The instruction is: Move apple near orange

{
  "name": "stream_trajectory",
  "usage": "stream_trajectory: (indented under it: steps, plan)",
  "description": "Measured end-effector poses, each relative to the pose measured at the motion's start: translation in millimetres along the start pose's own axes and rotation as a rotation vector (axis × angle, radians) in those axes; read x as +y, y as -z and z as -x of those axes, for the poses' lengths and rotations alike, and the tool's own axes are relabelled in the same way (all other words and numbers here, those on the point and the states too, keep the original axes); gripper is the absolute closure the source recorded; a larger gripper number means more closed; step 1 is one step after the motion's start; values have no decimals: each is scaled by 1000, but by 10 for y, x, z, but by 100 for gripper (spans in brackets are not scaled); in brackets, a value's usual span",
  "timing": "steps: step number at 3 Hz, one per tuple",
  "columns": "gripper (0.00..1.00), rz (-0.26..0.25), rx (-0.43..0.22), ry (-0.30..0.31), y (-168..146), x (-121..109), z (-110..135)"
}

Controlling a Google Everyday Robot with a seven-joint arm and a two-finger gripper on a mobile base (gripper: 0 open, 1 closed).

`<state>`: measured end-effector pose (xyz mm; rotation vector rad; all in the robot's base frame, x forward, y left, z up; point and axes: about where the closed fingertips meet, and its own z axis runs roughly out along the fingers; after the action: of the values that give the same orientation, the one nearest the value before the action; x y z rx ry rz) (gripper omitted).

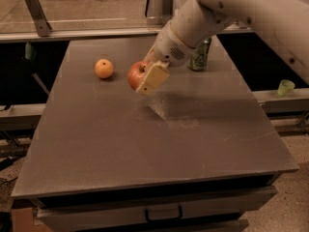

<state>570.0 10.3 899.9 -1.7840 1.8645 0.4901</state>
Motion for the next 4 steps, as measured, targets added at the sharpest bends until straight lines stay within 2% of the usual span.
stream_trajectory:
  steps: [1,2,4]
  plan:
    - [100,5,-13,30,-308,-346,332]
    - [100,-6,-19,21,-527,-585,473]
    - [100,-47,-11,-64,-713,-888,349]
